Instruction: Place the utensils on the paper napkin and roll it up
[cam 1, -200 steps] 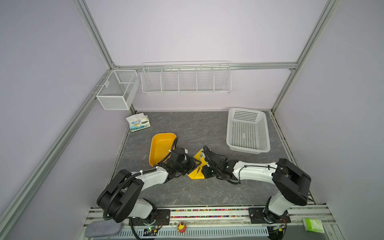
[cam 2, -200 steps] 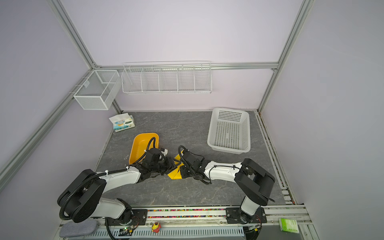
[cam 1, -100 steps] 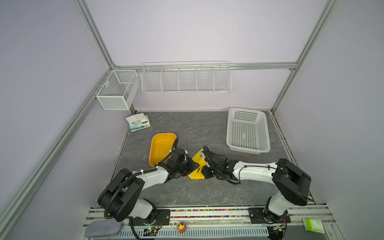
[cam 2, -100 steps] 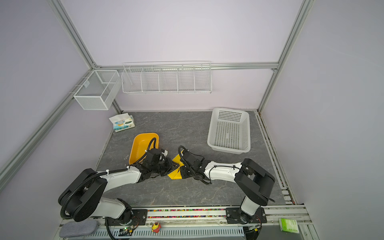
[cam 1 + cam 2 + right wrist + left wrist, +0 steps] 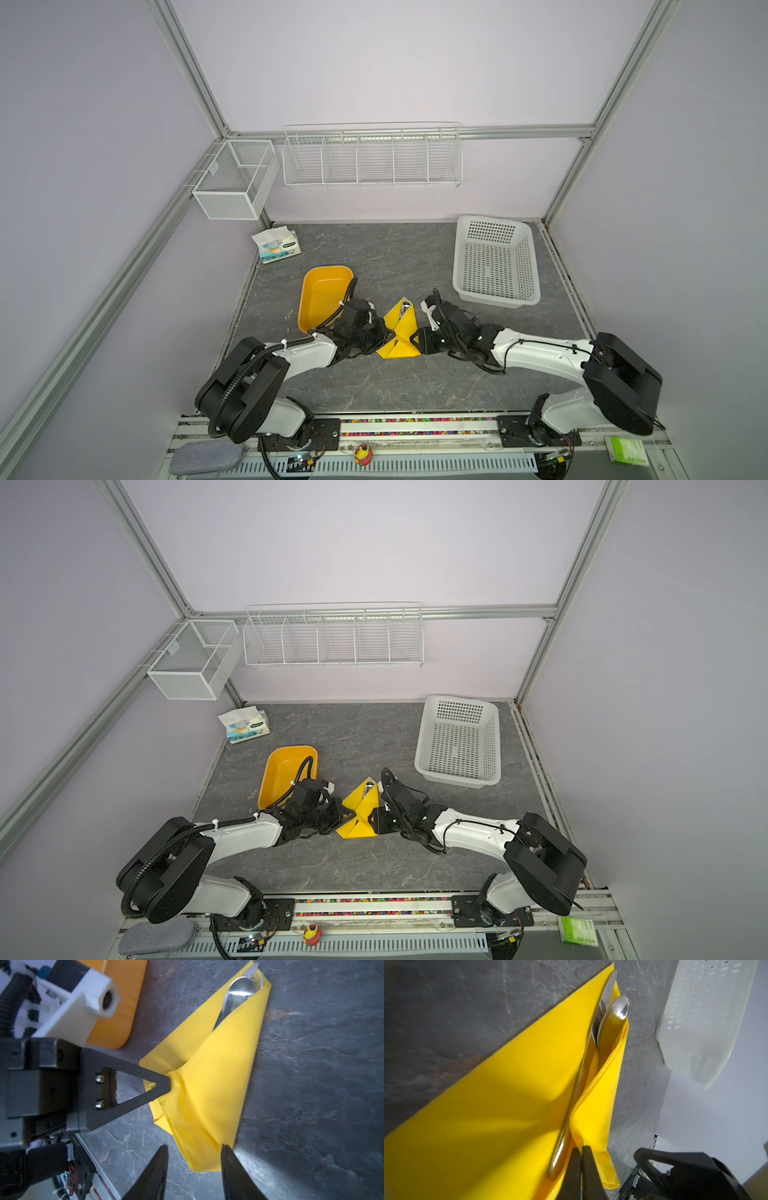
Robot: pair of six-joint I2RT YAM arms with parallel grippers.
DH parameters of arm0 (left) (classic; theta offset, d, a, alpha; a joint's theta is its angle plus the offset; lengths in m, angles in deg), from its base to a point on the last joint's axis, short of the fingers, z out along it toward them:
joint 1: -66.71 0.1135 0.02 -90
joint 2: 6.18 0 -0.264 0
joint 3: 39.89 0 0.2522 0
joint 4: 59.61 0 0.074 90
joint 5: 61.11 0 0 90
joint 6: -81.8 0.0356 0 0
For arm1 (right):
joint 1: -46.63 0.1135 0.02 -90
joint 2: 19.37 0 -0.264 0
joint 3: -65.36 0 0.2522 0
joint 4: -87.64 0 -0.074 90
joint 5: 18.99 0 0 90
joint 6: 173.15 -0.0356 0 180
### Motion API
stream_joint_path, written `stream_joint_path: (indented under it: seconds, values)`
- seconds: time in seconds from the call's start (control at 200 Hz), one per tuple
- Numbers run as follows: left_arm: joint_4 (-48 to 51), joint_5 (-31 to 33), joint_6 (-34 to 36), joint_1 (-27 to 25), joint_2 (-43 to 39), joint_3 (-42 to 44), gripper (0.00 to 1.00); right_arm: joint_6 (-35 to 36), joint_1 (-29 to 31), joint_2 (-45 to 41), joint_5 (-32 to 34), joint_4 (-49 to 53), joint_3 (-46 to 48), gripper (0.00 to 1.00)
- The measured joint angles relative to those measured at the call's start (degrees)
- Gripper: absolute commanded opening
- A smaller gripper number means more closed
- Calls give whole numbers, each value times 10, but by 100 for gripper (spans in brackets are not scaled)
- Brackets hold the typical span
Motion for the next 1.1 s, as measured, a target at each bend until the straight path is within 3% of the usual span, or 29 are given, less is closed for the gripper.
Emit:
stream_joint_path:
  seconds: [0.215,0.36,1.1]
  values:
    - [-1,-2,9,0,0,0,0,-18,-11,14,-44,-21,13,22]
    - [-1,-2,10,0,4,1,0,-21,-11,42,-74,-35,13,18]
    - [0,-6,25,0,10,14,0,-20,-9,83,-100,-41,23,18]
